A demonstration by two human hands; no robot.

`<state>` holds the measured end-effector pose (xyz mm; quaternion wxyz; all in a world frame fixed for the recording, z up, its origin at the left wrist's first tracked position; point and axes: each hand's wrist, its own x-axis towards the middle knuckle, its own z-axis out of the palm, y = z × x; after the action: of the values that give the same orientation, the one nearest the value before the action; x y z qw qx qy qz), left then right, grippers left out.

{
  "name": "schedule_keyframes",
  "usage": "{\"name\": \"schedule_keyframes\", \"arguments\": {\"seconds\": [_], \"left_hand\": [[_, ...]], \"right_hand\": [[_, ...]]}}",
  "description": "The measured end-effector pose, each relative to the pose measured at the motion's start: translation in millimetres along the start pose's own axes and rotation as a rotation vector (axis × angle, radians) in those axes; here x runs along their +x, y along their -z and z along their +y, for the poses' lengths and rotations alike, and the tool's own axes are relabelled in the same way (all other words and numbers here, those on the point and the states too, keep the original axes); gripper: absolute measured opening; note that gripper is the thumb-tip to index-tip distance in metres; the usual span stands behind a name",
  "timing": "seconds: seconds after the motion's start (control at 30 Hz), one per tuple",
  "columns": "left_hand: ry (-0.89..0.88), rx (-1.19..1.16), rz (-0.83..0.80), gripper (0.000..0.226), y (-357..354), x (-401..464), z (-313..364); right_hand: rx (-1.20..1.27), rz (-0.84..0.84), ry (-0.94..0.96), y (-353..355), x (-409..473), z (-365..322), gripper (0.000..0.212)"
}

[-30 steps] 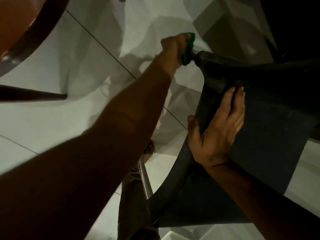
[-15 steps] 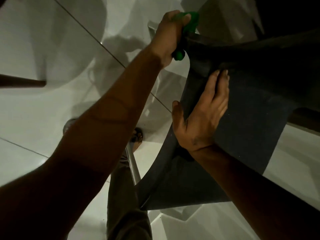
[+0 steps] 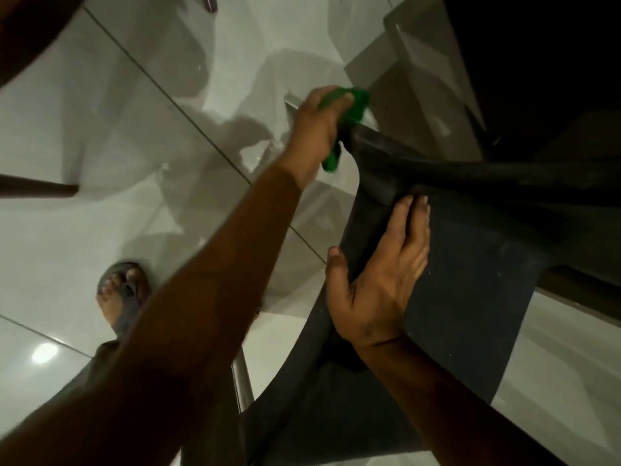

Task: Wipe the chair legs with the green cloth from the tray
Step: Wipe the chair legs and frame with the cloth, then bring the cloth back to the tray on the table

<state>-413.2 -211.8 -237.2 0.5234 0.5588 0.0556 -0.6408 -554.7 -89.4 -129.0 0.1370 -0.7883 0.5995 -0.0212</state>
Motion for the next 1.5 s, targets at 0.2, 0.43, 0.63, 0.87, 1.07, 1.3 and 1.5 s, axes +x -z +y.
{"name": "schedule_keyframes", "arguments": {"seconds": [0.2,0.43,0.63,0.87,1.07,1.3,1.5], "left_hand": [[-0.063,-0.15,-0.009,0.018,-0.6,-7.7,-23.6],[0.292,-0.042,0.158,0.034,20.3,103.9,-25.0],[0.079,-0.162,0.213,0.019,6.6,51.4,-33.3],[-0.008,-0.112,0.128,0.031,10.3,-40.4,-4.2],[-0.262,0.178,0.254,0.029,73.1,-134.8,52.5],[-0.61,0.397,0.218,0.031,146.9,-244.2,156.2],[-0.785,0.63,0.377,0.04,221.9,-271.2,257.4]], "right_hand": [[-0.002,0.007,0.011,0.6,-1.4,2.6,0.094],[0.014,0.045,0.013,-3.8,-3.5,4.2,0.091],[0.048,0.062,0.029,-8.2,-4.9,10.5,0.091],[0.05,0.023,-0.012,3.1,-5.3,-1.1,0.092],[0.198,0.084,-0.147,22.2,-21.9,-103.8,0.085],[0.394,0.041,0.082,62.2,32.8,-220.8,0.086],[0.245,-0.008,0.239,58.2,60.9,-319.7,0.072]]}}
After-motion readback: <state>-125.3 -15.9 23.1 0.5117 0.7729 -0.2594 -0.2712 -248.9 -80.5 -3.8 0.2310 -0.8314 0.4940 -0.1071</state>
